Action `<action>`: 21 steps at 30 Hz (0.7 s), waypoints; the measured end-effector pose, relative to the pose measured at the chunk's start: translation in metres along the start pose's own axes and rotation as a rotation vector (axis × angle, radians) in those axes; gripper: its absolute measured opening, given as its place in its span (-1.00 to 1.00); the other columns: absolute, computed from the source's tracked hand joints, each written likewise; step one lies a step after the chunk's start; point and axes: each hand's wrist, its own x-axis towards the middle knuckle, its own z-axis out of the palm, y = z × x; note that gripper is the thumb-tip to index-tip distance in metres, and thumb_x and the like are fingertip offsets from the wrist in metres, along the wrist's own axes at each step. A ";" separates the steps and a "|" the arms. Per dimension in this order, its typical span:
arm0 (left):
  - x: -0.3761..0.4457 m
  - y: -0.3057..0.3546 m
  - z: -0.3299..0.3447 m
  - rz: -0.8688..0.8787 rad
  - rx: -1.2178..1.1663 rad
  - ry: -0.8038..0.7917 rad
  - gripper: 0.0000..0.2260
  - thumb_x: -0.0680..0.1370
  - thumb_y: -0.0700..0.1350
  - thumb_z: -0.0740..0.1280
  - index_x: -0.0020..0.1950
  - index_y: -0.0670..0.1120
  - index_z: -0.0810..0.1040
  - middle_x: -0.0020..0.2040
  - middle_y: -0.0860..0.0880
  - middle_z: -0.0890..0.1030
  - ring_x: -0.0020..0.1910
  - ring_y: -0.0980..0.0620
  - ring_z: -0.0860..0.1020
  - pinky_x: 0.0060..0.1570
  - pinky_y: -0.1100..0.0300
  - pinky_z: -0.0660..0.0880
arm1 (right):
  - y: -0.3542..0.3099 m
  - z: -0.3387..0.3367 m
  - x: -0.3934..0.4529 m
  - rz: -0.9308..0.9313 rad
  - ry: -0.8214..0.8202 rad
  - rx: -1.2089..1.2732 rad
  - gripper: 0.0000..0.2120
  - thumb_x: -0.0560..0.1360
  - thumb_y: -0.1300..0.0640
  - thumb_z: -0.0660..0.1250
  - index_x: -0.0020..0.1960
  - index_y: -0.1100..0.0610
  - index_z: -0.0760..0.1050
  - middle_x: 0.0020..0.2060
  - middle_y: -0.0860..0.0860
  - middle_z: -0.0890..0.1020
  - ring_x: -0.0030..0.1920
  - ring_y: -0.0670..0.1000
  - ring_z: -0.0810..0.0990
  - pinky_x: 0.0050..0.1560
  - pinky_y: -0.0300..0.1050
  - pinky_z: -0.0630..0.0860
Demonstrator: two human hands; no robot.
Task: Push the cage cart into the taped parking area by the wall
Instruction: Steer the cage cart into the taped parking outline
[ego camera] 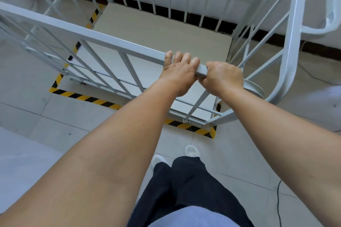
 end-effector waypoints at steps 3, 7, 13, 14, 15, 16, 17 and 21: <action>0.002 -0.004 0.004 0.016 -0.035 0.018 -0.79 0.64 -0.02 0.06 0.24 -0.02 0.29 0.18 -0.06 0.33 0.29 -0.13 0.24 0.40 -0.11 -0.05 | -0.004 -0.001 0.000 0.033 0.000 -0.033 -0.75 0.53 -0.15 0.15 -0.16 0.02 0.38 -0.23 0.01 0.52 -0.21 0.12 0.47 -0.22 -0.10 0.37; 0.004 -0.007 0.007 0.030 -0.041 0.033 -0.81 0.62 -0.07 0.12 0.23 -0.01 0.29 0.18 -0.06 0.33 0.28 -0.12 0.24 0.37 -0.11 -0.03 | -0.007 -0.002 -0.002 0.048 -0.007 -0.061 -0.75 0.51 -0.14 0.14 -0.15 0.03 0.41 -0.24 0.01 0.50 -0.14 0.14 0.54 -0.20 -0.10 0.38; 0.005 -0.006 0.006 0.034 -0.052 0.031 -0.77 0.60 -0.13 0.18 0.24 -0.01 0.28 0.19 -0.06 0.32 0.29 -0.12 0.23 0.38 -0.13 -0.05 | -0.007 -0.002 -0.001 0.061 0.005 -0.072 -0.71 0.52 -0.18 0.12 -0.15 0.02 0.42 -0.26 -0.01 0.49 -0.23 0.09 0.44 -0.23 -0.11 0.37; 0.005 -0.005 0.006 0.033 -0.055 0.032 -0.77 0.60 -0.14 0.19 0.24 -0.01 0.28 0.19 -0.06 0.32 0.29 -0.12 0.23 0.38 -0.14 -0.05 | -0.006 -0.002 -0.001 0.063 0.006 -0.071 -0.71 0.52 -0.18 0.12 -0.16 0.01 0.42 -0.27 -0.02 0.50 -0.23 0.09 0.45 -0.24 -0.11 0.37; 0.004 -0.005 0.007 0.032 -0.056 0.035 -0.77 0.59 -0.14 0.19 0.23 -0.01 0.28 0.18 -0.06 0.32 0.29 -0.12 0.23 0.38 -0.14 -0.05 | -0.006 -0.002 -0.001 0.066 0.004 -0.069 -0.71 0.51 -0.19 0.12 -0.17 0.00 0.41 -0.28 -0.02 0.50 -0.24 0.09 0.45 -0.24 -0.12 0.38; 0.004 -0.005 0.007 0.033 -0.056 0.042 -0.78 0.59 -0.15 0.19 0.22 -0.01 0.28 0.17 -0.06 0.32 0.28 -0.12 0.23 0.38 -0.14 -0.05 | -0.006 -0.002 -0.001 0.068 0.001 -0.068 -0.72 0.51 -0.19 0.11 -0.18 0.00 0.40 -0.29 -0.02 0.50 -0.24 0.09 0.46 -0.24 -0.12 0.37; 0.004 -0.005 0.008 0.035 -0.056 0.050 -0.78 0.59 -0.15 0.19 0.21 -0.01 0.28 0.16 -0.06 0.32 0.27 -0.12 0.23 0.37 -0.14 -0.04 | -0.006 -0.002 -0.001 0.070 -0.001 -0.068 -0.71 0.52 -0.19 0.11 -0.18 -0.01 0.40 -0.30 -0.03 0.49 -0.25 0.09 0.46 -0.25 -0.12 0.37; 0.004 -0.005 0.008 0.037 -0.054 0.056 -0.81 0.60 -0.14 0.19 0.19 -0.01 0.28 0.13 -0.05 0.33 0.26 -0.11 0.24 0.36 -0.13 -0.02 | -0.005 -0.002 -0.001 0.071 -0.001 -0.072 -0.69 0.52 -0.21 0.11 -0.16 -0.01 0.42 -0.29 -0.03 0.50 -0.25 0.09 0.46 -0.25 -0.12 0.37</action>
